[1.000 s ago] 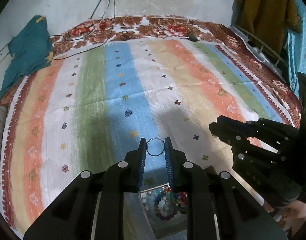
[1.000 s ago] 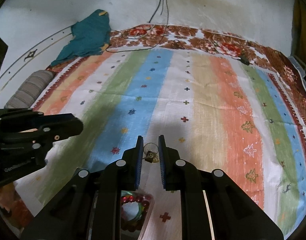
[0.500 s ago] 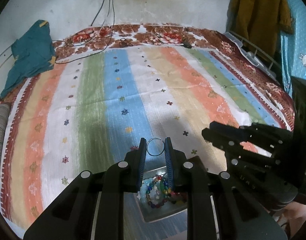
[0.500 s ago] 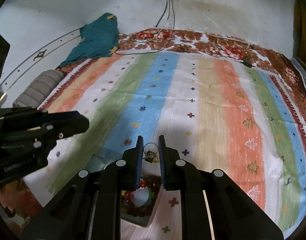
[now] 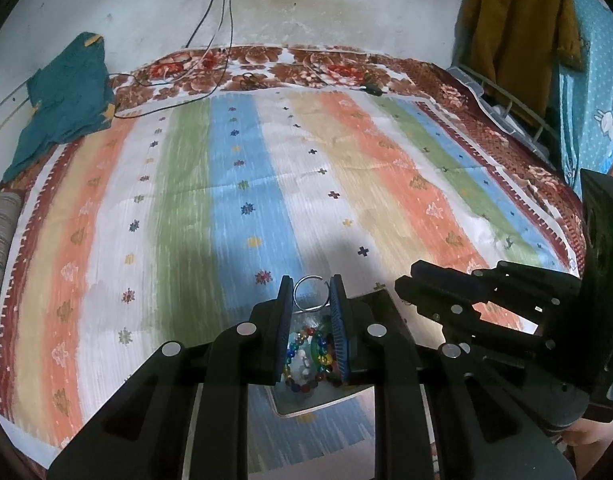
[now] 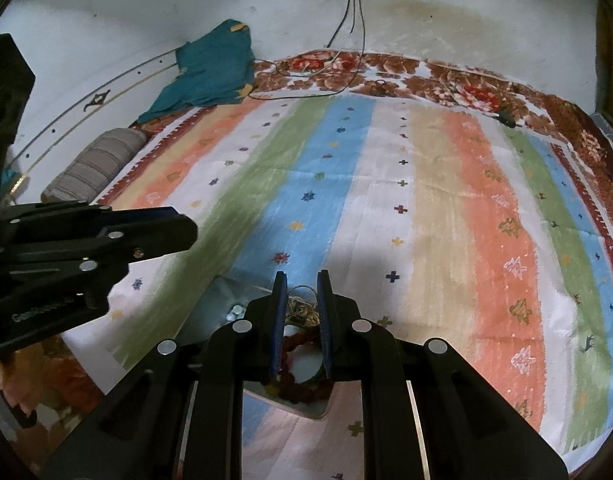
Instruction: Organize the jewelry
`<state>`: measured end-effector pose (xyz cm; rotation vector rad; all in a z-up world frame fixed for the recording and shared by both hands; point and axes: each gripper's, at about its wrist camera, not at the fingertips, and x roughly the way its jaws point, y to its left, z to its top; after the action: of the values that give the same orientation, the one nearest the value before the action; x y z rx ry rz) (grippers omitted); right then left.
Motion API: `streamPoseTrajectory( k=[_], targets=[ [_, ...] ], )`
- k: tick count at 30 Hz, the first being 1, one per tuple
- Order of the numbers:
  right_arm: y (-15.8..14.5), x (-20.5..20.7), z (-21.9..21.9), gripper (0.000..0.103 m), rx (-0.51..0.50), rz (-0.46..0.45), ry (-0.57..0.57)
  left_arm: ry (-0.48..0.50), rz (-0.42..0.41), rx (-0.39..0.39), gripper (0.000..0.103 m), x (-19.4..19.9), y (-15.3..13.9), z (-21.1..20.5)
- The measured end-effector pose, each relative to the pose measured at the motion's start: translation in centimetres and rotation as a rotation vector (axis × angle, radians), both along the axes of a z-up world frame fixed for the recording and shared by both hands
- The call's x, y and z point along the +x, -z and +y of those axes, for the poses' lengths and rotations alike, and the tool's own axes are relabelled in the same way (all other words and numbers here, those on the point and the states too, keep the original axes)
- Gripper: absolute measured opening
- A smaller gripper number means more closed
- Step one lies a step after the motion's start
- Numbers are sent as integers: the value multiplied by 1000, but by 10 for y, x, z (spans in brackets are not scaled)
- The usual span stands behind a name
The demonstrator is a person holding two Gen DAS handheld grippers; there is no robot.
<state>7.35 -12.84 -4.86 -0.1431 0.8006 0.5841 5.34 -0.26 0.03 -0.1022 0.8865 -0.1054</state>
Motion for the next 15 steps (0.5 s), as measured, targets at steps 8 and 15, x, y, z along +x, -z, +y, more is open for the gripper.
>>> streamPoseTrajectory(
  k=[8, 15],
  targets=[
    [0, -9, -9, 39, 2, -1, 28, -28, -9, -21, 31, -9, -2, 5],
    [-6, -22, -24, 52, 11, -23, 48, -32, -24, -16, 44, -25, -5, 6]
  ],
)
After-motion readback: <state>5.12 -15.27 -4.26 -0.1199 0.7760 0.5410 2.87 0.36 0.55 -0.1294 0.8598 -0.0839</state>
